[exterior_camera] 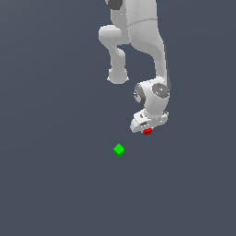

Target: Stack the red cube on top of the green cube.

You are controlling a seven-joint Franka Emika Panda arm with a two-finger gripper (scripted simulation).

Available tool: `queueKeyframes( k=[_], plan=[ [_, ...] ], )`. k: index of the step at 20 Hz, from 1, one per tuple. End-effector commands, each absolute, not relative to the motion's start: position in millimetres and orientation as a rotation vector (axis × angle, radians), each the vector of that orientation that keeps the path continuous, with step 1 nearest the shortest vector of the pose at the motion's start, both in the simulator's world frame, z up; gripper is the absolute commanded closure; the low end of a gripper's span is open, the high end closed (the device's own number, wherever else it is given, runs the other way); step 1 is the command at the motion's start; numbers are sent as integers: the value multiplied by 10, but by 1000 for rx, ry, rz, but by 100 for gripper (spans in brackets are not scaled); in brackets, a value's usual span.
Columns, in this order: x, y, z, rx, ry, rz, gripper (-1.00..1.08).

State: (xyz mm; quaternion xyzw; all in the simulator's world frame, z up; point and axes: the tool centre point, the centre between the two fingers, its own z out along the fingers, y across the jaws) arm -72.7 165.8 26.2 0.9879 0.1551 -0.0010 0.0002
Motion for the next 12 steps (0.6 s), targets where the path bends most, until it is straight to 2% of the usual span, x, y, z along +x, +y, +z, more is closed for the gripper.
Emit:
queueKeyframes(
  k=[1,12],
  plan=[
    [-723,1658,343,3103,487,-1,108],
    [-731,1659,998,3103,488,0,108]
  ],
)
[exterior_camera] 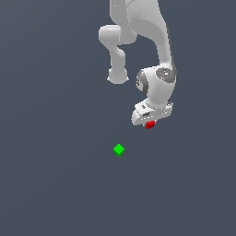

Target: Stack the red cube on top of the green cube.

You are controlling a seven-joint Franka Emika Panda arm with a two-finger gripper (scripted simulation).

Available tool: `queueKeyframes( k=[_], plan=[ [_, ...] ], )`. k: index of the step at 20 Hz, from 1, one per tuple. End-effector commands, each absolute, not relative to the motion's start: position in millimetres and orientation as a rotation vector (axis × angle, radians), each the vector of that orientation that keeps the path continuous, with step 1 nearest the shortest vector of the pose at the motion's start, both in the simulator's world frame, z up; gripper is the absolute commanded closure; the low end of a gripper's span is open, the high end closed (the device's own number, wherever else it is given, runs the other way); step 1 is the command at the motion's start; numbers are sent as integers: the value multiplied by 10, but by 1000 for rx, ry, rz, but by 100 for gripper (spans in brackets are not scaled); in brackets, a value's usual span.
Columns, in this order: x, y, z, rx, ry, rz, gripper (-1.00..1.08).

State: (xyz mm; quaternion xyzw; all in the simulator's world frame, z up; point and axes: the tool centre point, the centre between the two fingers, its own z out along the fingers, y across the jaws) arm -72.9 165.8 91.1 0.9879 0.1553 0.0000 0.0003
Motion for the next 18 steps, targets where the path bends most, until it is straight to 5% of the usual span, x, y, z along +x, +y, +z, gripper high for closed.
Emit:
queueKeyframes(
  k=[1,18],
  plan=[
    [-730,1659,1041,3103,488,0,108],
    [-492,1334,1047,3103,488,1,108]
  ],
)
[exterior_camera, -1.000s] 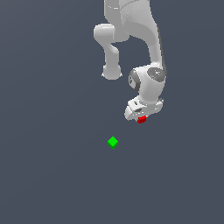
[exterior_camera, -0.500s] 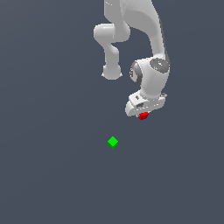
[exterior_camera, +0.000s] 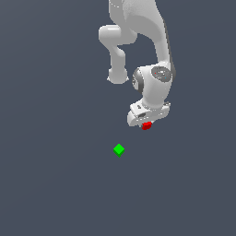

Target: Stack the red cube on top of the green cube.

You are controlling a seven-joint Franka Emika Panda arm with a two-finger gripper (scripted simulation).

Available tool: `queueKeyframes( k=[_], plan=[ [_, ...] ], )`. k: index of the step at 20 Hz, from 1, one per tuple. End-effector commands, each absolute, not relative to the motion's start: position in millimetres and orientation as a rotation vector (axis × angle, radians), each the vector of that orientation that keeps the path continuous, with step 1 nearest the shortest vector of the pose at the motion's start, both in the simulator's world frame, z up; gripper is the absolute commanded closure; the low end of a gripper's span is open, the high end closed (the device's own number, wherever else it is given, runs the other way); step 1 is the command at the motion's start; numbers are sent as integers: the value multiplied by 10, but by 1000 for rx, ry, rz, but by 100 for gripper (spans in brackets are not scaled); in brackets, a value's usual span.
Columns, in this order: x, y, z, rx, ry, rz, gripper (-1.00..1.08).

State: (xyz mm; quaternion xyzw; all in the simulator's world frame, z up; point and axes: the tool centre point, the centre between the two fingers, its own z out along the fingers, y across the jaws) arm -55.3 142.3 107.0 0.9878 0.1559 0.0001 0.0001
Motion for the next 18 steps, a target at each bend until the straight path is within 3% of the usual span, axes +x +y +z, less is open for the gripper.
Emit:
queueKeyframes(
  k=[1,18],
  plan=[
    [-446,1269,1028,3103,488,1,108],
    [400,167,692,3103,487,0,108]
  ],
)
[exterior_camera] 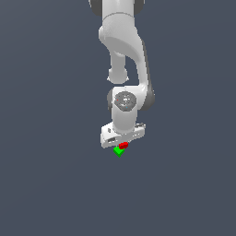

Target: Stack the red cube on top of the green cube.

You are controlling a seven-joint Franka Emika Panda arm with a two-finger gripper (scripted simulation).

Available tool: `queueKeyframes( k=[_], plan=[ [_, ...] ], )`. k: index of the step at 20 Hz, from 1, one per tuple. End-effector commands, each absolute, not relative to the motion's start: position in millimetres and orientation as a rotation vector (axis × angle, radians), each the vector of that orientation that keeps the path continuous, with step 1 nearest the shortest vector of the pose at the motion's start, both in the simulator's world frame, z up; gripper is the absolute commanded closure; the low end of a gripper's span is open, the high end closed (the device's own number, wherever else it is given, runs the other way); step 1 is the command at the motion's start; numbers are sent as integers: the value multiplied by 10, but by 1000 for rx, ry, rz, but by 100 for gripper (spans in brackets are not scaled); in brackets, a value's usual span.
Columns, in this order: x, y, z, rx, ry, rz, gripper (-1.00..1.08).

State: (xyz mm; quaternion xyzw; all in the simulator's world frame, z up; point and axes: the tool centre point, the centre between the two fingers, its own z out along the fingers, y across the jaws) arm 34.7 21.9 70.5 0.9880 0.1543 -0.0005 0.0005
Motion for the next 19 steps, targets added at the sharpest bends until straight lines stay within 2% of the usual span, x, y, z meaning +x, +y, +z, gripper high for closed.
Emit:
queueKeyframes(
  k=[1,9,10,19],
  plan=[
    [423,140,683,3103,487,0,108],
    [509,51,656,3103,487,0,108],
    [509,51,656,3103,487,0,-92],
    [509,51,656,3103,487,0,-92]
  ],
)
